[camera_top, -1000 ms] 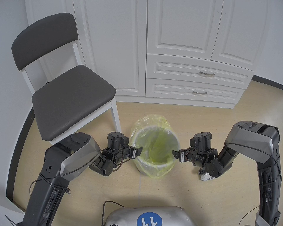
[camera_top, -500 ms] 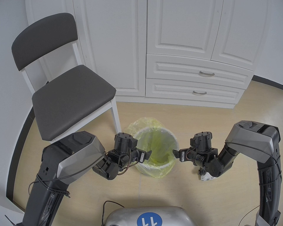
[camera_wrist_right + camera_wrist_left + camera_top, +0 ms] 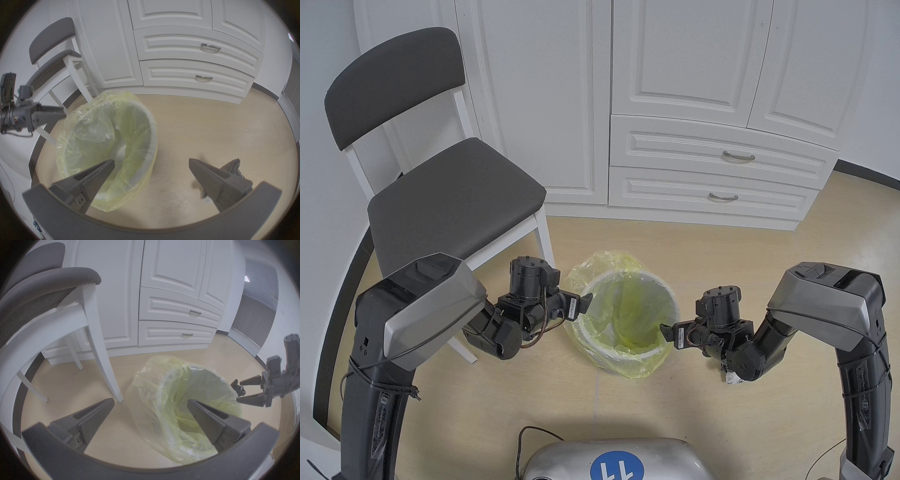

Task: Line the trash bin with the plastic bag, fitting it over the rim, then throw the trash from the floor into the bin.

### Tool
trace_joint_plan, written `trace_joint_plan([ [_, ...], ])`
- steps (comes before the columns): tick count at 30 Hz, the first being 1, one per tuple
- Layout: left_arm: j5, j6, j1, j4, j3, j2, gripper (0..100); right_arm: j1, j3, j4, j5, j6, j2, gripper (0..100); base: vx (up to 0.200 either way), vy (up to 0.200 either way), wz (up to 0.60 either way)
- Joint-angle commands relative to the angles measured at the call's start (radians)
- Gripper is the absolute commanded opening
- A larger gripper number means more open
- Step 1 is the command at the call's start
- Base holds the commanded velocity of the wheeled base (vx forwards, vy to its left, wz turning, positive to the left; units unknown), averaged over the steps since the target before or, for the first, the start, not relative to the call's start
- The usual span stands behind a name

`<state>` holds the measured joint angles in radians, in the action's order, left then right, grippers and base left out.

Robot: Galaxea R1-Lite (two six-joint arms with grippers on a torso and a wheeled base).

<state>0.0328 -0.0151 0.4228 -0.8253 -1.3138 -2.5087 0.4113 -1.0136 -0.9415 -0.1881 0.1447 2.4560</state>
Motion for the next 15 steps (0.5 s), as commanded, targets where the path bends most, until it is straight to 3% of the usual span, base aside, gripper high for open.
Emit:
trace_joint_plan([
  [1,0.001,-0.009,-0.059,0.028,-0.045,0.002,100,0.004,-0.011,0.0,-0.002,0.0,0.031,100,0.0,0.0,0.0],
  [5,0.042,-0.011,-0.081,0.094,-0.159,-0.061,100,-0.006,-0.008,0.001,-0.001,-0.002,0.008,100,0.0,0.0,0.0],
  [15,0.041,0.0,-0.078,0.262,-0.51,-0.262,100,-0.014,-0.005,0.0,-0.001,0.0,-0.005,100,0.0,0.0,0.0],
])
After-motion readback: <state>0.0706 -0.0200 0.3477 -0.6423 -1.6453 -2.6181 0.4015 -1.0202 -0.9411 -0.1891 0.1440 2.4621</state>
